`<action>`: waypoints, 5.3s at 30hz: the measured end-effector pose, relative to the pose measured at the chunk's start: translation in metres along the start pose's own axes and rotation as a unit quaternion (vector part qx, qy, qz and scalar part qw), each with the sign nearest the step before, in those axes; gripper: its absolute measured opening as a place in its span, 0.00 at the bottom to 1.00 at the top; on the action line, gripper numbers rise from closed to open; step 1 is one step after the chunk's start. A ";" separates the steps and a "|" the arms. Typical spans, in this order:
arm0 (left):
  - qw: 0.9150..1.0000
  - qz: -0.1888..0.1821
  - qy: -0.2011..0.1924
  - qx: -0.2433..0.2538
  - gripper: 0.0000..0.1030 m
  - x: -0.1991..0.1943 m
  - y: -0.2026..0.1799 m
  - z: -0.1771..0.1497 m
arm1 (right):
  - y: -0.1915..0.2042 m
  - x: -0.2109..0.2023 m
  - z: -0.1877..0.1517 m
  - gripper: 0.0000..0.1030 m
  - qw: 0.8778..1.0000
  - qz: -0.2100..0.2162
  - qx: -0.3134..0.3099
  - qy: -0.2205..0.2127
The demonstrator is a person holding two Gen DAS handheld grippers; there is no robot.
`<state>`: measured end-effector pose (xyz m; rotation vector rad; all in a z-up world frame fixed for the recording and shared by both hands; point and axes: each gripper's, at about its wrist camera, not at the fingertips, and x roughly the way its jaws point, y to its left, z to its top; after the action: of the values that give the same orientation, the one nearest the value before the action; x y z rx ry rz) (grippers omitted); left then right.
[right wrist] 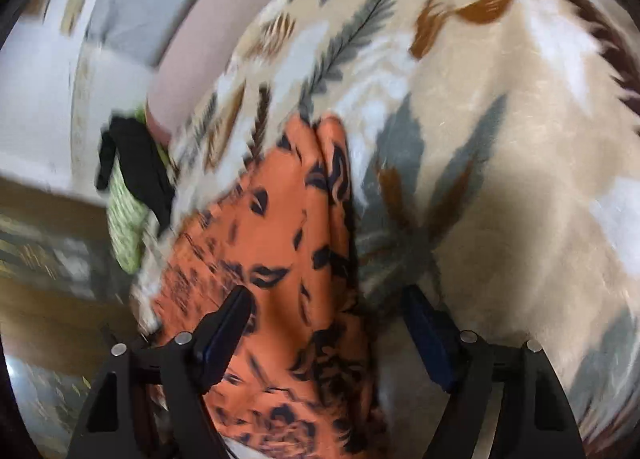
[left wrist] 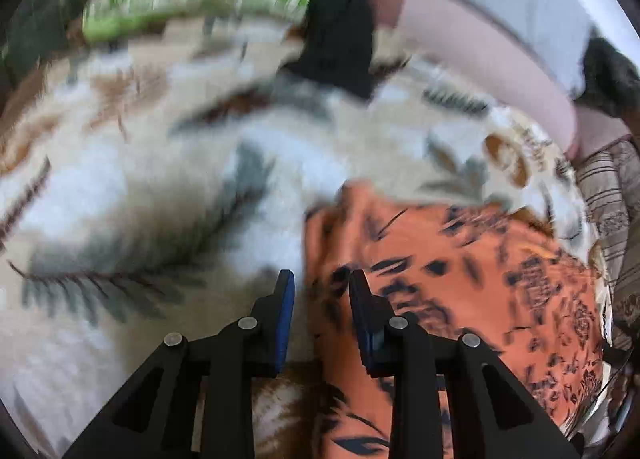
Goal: Fold small clothes
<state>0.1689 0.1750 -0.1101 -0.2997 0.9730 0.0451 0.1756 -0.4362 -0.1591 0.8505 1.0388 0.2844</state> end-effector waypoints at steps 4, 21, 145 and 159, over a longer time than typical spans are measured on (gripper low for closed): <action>0.998 -0.006 -0.064 0.027 0.59 -0.048 -0.029 -0.015 | -0.007 -0.029 -0.023 0.79 0.999 0.013 0.023 -0.027; 0.995 -0.057 -0.012 0.080 0.63 -0.003 -0.177 -0.077 | -0.028 -0.009 -0.115 0.74 0.960 0.128 0.213 -0.129; 0.984 -0.072 -0.065 -0.147 0.39 -0.105 0.008 -0.144 | 0.328 0.248 -0.148 0.84 0.956 0.134 -0.091 0.244; 0.993 -0.010 0.036 -0.111 0.54 -0.021 0.019 -0.082 | 0.171 0.095 -0.147 0.84 0.976 0.168 -0.036 0.135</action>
<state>0.0878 0.1726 -0.1401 -0.5194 1.0385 0.1256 0.1290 -0.1979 -0.1289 0.9375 1.1243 0.7372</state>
